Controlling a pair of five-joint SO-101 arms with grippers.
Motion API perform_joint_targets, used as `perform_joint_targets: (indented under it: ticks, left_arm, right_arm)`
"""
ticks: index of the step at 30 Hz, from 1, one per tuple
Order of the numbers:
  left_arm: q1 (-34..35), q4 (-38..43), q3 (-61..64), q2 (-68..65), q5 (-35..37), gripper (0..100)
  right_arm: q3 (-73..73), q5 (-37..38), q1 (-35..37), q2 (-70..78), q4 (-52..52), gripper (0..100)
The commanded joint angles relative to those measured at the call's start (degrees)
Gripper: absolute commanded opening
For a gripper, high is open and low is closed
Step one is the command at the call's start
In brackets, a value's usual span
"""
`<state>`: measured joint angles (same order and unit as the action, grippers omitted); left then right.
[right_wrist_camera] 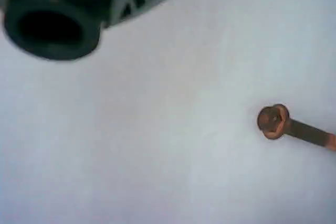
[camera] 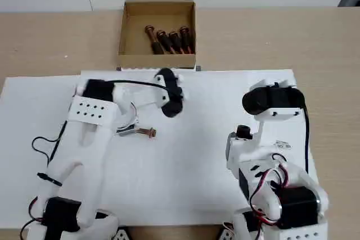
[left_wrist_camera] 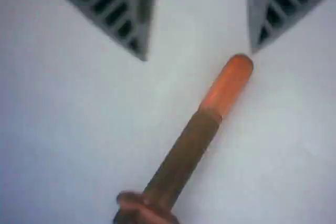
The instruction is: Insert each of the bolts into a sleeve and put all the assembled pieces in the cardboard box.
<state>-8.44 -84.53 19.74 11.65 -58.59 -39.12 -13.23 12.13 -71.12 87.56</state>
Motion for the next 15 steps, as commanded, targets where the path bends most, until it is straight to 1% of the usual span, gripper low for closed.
perform_joint_targets:
  ticks: [1,6,11,15]
  left_arm:
    - [-2.11,0.00,-1.80,0.09,-0.62,15]
    - [-4.40,3.16,2.15,0.09,-1.49,15]
    - [-4.40,8.70,6.99,0.09,-3.52,15]
    - [-4.31,11.34,7.96,-0.18,-3.60,15]
  right_arm:
    - [0.26,0.53,-0.31,0.04,-1.01,0.2]
    - [0.26,0.35,-0.40,-0.04,-1.01,0.2]
    - [0.26,0.35,-0.40,-0.40,-0.92,0.2]
    - [0.26,0.35,-0.22,-0.31,-0.92,0.2]
